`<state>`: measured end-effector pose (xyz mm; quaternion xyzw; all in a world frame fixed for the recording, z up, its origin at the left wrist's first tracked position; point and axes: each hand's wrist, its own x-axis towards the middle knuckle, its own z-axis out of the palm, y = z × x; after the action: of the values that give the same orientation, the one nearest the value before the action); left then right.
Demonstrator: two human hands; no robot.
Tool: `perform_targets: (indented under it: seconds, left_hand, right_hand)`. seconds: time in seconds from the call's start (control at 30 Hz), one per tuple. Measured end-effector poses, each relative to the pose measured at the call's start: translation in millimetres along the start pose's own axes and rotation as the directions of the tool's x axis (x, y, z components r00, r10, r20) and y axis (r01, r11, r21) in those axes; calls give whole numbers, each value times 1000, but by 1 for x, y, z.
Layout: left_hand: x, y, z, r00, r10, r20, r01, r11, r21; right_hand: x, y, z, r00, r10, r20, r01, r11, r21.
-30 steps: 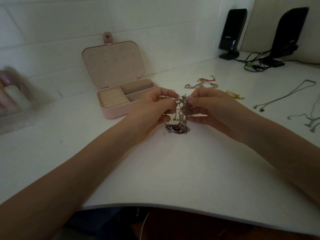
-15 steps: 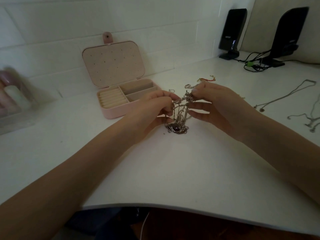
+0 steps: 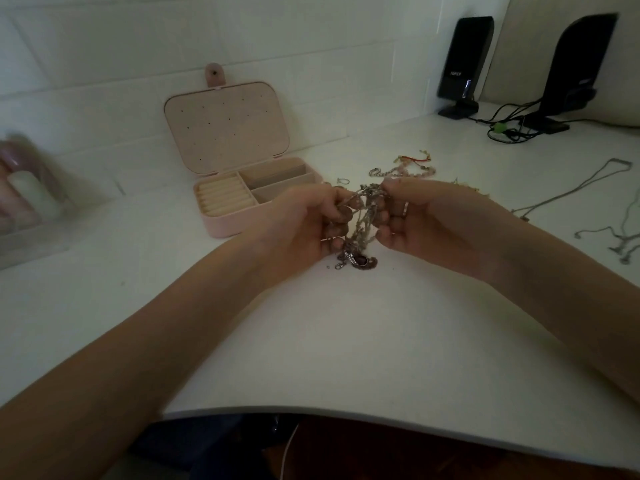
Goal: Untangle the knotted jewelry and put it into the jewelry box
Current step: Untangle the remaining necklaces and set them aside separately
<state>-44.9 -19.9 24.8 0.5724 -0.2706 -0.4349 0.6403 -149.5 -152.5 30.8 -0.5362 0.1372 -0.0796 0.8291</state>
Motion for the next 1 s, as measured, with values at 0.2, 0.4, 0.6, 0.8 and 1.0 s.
perform_targets:
  seconds: [0.2, 0.4, 0.6, 0.8, 1.0]
  left_hand:
    - [-1, 2, 2, 999, -4, 36, 5, 999, -34]
    - [4, -6, 2, 994, 98, 52, -98, 995, -4]
    - [5, -7, 3, 984, 167, -68, -168, 986, -13]
    - [1, -2, 8, 987, 156, -40, -158, 986, -48]
    - [0, -1, 7, 971, 186, -153, -169, 978, 119]
  right_hand:
    - [1, -2, -4, 998, -58, 8, 58, 968, -244]
    - [-1, -2, 2, 995, -96, 13, 96, 961, -260]
    - [-2, -3, -1, 985, -96, 144, 120, 978, -169]
    - [-1, -5, -6, 980, -124, 158, 131, 991, -30]
    - [-1, -3, -4, 984, -91, 154, 82, 995, 63]
